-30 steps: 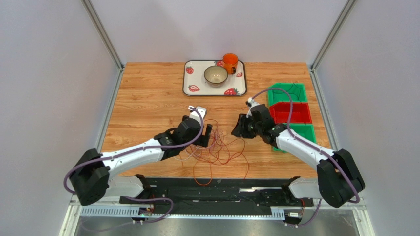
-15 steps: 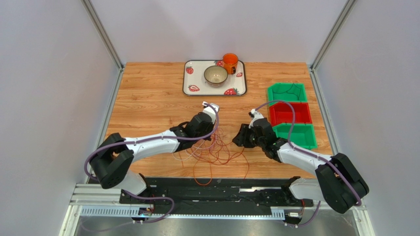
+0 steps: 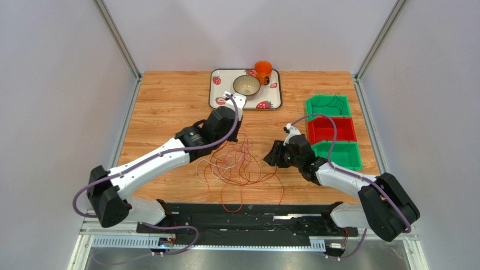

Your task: Untangle the cables

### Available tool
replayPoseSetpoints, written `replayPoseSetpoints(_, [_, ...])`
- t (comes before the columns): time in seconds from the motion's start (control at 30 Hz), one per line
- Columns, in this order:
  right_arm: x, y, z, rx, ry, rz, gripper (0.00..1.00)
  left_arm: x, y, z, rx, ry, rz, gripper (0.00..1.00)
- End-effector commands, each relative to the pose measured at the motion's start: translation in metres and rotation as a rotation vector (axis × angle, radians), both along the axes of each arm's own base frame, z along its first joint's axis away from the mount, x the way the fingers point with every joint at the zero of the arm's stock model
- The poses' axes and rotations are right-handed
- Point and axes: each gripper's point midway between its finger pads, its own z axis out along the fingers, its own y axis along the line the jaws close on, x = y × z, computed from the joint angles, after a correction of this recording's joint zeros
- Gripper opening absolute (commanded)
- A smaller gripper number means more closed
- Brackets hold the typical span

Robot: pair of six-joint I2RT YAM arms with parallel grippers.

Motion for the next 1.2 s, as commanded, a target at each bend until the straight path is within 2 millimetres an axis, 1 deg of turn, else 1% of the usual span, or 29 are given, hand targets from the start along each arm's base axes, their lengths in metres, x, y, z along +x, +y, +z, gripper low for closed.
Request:
replayPoseSetpoints(0.0, [0.01, 0.009, 0.004, 0.001, -0.001, 0.0, 0.47, -0.012, 0.037, 0.05, 0.047, -0.045, 0.05, 0.0])
replayPoseSetpoints(0.03, [0.01, 0.01, -0.001, -0.017, 0.012, -0.002, 0.47, -0.014, 0.041, 0.056, 0.036, -0.043, 0.063, 0.0])
replayPoseSetpoints(0.07, [0.014, 0.013, 0.004, -0.016, 0.003, 0.0, 0.47, -0.017, 0.046, 0.057, 0.046, -0.029, 0.071, 0.0])
replayPoseSetpoints(0.1, [0.01, 0.016, 0.003, -0.035, 0.011, 0.019, 0.47, -0.02, 0.046, 0.055, 0.042, -0.015, 0.063, 0.0])
replayPoseSetpoints(0.17, [0.01, 0.018, 0.007, -0.065, 0.0, 0.023, 0.46, -0.028, 0.046, 0.042, 0.059, 0.033, 0.049, 0.0])
replayPoseSetpoints(0.2, [0.005, 0.024, 0.01, -0.08, -0.007, 0.048, 0.46, -0.031, 0.046, 0.034, 0.064, 0.058, 0.043, 0.0])
replayPoseSetpoints(0.23, [0.006, 0.024, 0.014, -0.092, -0.02, 0.046, 0.46, -0.034, 0.049, 0.016, 0.087, 0.091, 0.05, 0.0])
replayPoseSetpoints(0.27, [0.001, 0.021, 0.01, -0.12, 0.004, 0.048, 0.47, -0.036, 0.053, 0.007, 0.101, 0.108, 0.066, 0.0])
replayPoseSetpoints(0.3, [0.003, 0.026, 0.017, -0.131, -0.005, 0.06, 0.47, -0.036, 0.059, 0.001, 0.11, 0.112, 0.1, 0.0])
replayPoseSetpoints(0.33, [0.003, 0.023, 0.016, -0.159, 0.008, 0.054, 0.47, -0.041, 0.065, -0.009, 0.105, 0.13, 0.123, 0.0])
replayPoseSetpoints(0.37, [-0.005, 0.016, 0.009, -0.212, 0.056, 0.058, 0.47, -0.043, 0.068, -0.012, 0.093, 0.131, 0.135, 0.0])
replayPoseSetpoints(0.4, [-0.006, 0.013, 0.008, -0.252, 0.067, 0.046, 0.48, -0.044, 0.073, -0.014, 0.087, 0.13, 0.153, 0.0])
replayPoseSetpoints(0.43, [-0.001, 0.013, 0.015, -0.269, 0.06, 0.025, 0.48, -0.048, 0.079, -0.015, 0.063, 0.131, 0.169, 0.0])
replayPoseSetpoints(0.47, [-0.009, 0.011, 0.014, -0.294, 0.086, 0.034, 0.47, -0.048, 0.08, -0.014, 0.042, 0.125, 0.172, 0.0])
replayPoseSetpoints(0.53, [-0.013, 0.02, 0.023, -0.266, 0.079, 0.065, 0.47, -0.052, 0.085, -0.021, 0.024, 0.137, 0.178, 0.0])
replayPoseSetpoints(0.6, [-0.018, 0.033, 0.031, -0.239, 0.059, 0.12, 0.47, -0.05, 0.083, -0.025, 0.005, 0.135, 0.175, 0.0])
replayPoseSetpoints(0.63, [-0.024, 0.042, 0.032, -0.215, 0.069, 0.171, 0.48, -0.052, 0.085, -0.034, 0.015, 0.147, 0.181, 0.0])
replayPoseSetpoints(0.7, [-0.02, 0.049, 0.033, -0.205, 0.06, 0.193, 0.49, -0.051, 0.084, -0.04, 0.003, 0.147, 0.19, 0.0])
replayPoseSetpoints(0.73, [-0.021, 0.053, 0.022, -0.218, 0.089, 0.213, 0.49, -0.052, 0.086, -0.05, 0.01, 0.159, 0.201, 0.0])
replayPoseSetpoints(0.77, [-0.017, 0.057, 0.023, -0.223, 0.083, 0.224, 0.48, -0.051, 0.086, -0.053, -0.004, 0.154, 0.21, 0.0])
replayPoseSetpoints(0.8, [-0.014, 0.058, 0.018, -0.238, 0.092, 0.228, 0.48, -0.051, 0.086, -0.057, -0.005, 0.153, 0.218, 0.0])
replayPoseSetpoints(0.83, [-0.012, 0.06, 0.014, -0.249, 0.092, 0.236, 0.47, -0.053, 0.089, -0.069, 0.006, 0.167, 0.226, 0.0])
replayPoseSetpoints(0.9, [-0.003, 0.069, 0.009, -0.276, 0.085, 0.262, 0.47, -0.051, 0.087, -0.076, -0.019, 0.16, 0.237, 0.0])
replayPoseSetpoints(0.93, [0.0, 0.073, 0.009, -0.281, 0.078, 0.282, 0.47, -0.053, 0.089, -0.086, -0.013, 0.17, 0.242, 0.0])
replayPoseSetpoints(0.97, [0.0, 0.072, -0.004, -0.318, 0.105, 0.293, 0.47, -0.051, 0.086, -0.087, -0.03, 0.162, 0.242, 0.0])
replayPoseSetpoints(1.0, [0.009, 0.078, 0.002, -0.329, 0.079, 0.302, 0.47, -0.051, 0.087, -0.09, -0.029, 0.163, 0.25, 0.0])
replayPoseSetpoints(1.03, [0.012, 0.078, -0.003, -0.349, 0.081, 0.306, 0.47, -0.052, 0.089, -0.095, -0.026, 0.168, 0.258, 0.0])
replayPoseSetpoints(1.07, [0.012, 0.077, -0.013, -0.376, 0.104, 0.314, 0.47, -0.051, 0.089, -0.096, -0.028, 0.167, 0.26, 0.0])
replayPoseSetpoints(1.17, [0.022, 0.08, -0.014, -0.407, 0.087, 0.319, 0.47, -0.05, 0.087, -0.098, -0.026, 0.168, 0.254, 0.0])
